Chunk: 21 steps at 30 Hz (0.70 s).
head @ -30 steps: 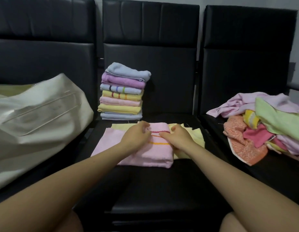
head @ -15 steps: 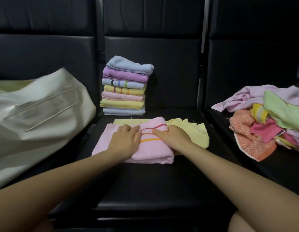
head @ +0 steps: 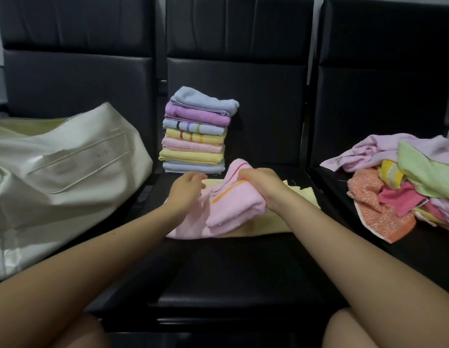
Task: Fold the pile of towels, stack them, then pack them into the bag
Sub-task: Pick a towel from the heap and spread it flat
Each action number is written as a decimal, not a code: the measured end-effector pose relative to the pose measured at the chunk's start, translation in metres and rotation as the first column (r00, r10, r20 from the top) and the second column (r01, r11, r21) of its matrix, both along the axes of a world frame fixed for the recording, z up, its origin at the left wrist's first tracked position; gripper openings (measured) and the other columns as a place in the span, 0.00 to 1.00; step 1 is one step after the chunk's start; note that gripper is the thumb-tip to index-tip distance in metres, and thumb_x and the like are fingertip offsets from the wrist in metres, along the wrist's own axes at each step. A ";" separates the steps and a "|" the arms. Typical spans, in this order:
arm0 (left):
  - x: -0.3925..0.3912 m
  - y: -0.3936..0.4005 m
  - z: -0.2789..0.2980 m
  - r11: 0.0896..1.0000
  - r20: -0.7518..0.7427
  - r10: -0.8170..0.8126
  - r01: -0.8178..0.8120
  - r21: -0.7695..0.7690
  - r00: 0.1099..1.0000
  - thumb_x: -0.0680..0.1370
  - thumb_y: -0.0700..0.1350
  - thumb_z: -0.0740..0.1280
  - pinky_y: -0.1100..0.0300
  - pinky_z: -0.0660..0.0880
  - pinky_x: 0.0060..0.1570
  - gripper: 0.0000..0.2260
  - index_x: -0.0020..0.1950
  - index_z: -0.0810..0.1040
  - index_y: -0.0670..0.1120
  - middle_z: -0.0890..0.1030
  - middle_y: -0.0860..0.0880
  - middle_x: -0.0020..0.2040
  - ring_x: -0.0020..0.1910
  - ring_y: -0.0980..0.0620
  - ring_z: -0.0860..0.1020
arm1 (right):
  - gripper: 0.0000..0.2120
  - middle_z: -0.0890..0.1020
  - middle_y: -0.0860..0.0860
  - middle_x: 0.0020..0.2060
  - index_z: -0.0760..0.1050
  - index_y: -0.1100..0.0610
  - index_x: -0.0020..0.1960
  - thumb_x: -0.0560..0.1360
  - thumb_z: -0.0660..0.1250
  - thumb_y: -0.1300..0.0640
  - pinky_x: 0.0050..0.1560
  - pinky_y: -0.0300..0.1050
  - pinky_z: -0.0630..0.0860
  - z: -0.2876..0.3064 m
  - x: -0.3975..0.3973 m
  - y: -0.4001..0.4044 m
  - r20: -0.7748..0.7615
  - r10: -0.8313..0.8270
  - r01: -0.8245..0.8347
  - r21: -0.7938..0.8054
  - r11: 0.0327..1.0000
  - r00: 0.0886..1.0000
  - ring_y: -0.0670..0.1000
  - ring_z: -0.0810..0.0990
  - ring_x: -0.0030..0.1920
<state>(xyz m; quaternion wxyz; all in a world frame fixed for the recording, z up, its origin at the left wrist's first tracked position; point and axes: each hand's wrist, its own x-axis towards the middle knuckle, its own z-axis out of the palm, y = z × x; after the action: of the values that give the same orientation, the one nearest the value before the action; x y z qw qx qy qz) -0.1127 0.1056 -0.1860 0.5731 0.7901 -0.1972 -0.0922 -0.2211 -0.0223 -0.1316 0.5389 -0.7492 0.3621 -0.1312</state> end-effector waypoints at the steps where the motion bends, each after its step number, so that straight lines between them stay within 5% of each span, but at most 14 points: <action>1: 0.001 0.003 0.004 0.996 -0.169 -0.018 0.003 -0.086 0.985 0.83 0.48 0.53 0.56 0.71 0.42 0.17 0.60 0.79 0.43 0.82 0.45 0.49 0.42 0.48 0.76 | 0.07 0.76 0.50 0.31 0.77 0.59 0.41 0.75 0.64 0.58 0.23 0.34 0.68 0.002 0.002 0.008 0.091 0.042 -0.046 0.032 0.998 0.995 0.46 0.74 0.28; 3: 0.005 0.011 0.009 0.975 -0.455 -0.075 -0.030 -0.219 0.887 0.83 0.55 0.51 0.56 0.71 0.38 0.23 0.55 0.80 0.41 0.82 0.43 0.42 0.39 0.47 0.78 | 0.08 0.78 0.51 0.34 0.79 0.59 0.49 0.77 0.61 0.58 0.30 0.35 0.71 0.005 0.007 0.026 0.272 0.163 -0.216 0.178 0.960 0.948 0.47 0.75 0.32; 5: 0.013 0.021 0.009 0.925 -0.591 -0.171 -0.077 -0.371 0.788 0.83 0.57 0.52 0.54 0.73 0.40 0.22 0.54 0.80 0.44 0.83 0.42 0.38 0.39 0.46 0.81 | 0.11 0.81 0.54 0.37 0.75 0.60 0.56 0.79 0.59 0.58 0.34 0.39 0.74 0.005 0.015 0.040 0.357 0.274 -0.390 0.312 0.866 0.893 0.51 0.79 0.35; 8: 0.022 0.040 0.003 0.911 -0.581 -0.289 0.031 -0.412 0.761 0.81 0.55 0.58 0.51 0.75 0.51 0.17 0.57 0.79 0.44 0.83 0.41 0.43 0.44 0.45 0.82 | 0.13 0.83 0.55 0.38 0.74 0.62 0.61 0.80 0.58 0.58 0.34 0.40 0.75 0.001 0.026 0.049 0.326 0.326 -0.419 0.275 0.865 0.887 0.52 0.81 0.35; 11: 0.034 0.050 -0.005 0.962 -0.585 -0.218 0.070 -0.264 0.781 0.76 0.49 0.68 0.48 0.74 0.60 0.22 0.66 0.74 0.38 0.81 0.39 0.56 0.57 0.42 0.79 | 0.11 0.79 0.53 0.34 0.77 0.63 0.56 0.77 0.62 0.60 0.29 0.39 0.70 -0.010 0.031 0.049 0.199 0.273 -0.308 0.173 0.936 0.941 0.49 0.77 0.29; 16: 0.042 0.055 -0.005 0.990 -0.158 0.097 -0.079 0.120 0.983 0.78 0.46 0.67 0.60 0.71 0.43 0.11 0.54 0.79 0.40 0.81 0.43 0.47 0.42 0.49 0.78 | 0.13 0.78 0.56 0.31 0.77 0.62 0.44 0.75 0.67 0.50 0.26 0.38 0.70 -0.041 0.028 0.048 -0.082 0.270 -0.276 -0.067 0.959 0.959 0.51 0.76 0.27; 19: 0.046 0.061 -0.017 0.864 0.126 0.047 -0.103 0.492 0.991 0.81 0.53 0.60 0.58 0.69 0.53 0.19 0.60 0.78 0.38 0.79 0.39 0.59 0.56 0.43 0.76 | 0.20 0.80 0.57 0.29 0.76 0.61 0.41 0.73 0.69 0.43 0.33 0.43 0.78 -0.052 0.032 0.052 -0.153 0.277 -0.304 -0.193 0.933 0.949 0.54 0.81 0.31; 21: 0.045 0.063 -0.026 0.835 0.212 0.041 -0.150 0.530 0.976 0.82 0.55 0.56 0.55 0.68 0.56 0.22 0.61 0.77 0.38 0.78 0.38 0.62 0.60 0.41 0.75 | 0.21 0.79 0.55 0.28 0.73 0.58 0.38 0.73 0.68 0.39 0.33 0.42 0.78 -0.052 0.034 0.055 -0.208 0.281 -0.325 -0.229 0.917 0.937 0.52 0.80 0.29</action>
<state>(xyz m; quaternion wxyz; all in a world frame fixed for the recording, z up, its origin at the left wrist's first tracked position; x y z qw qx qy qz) -0.0676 0.1685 -0.2122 0.3081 0.9339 -0.1773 -0.0387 -0.1867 0.0323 -0.1833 0.4169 -0.8688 0.2657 -0.0275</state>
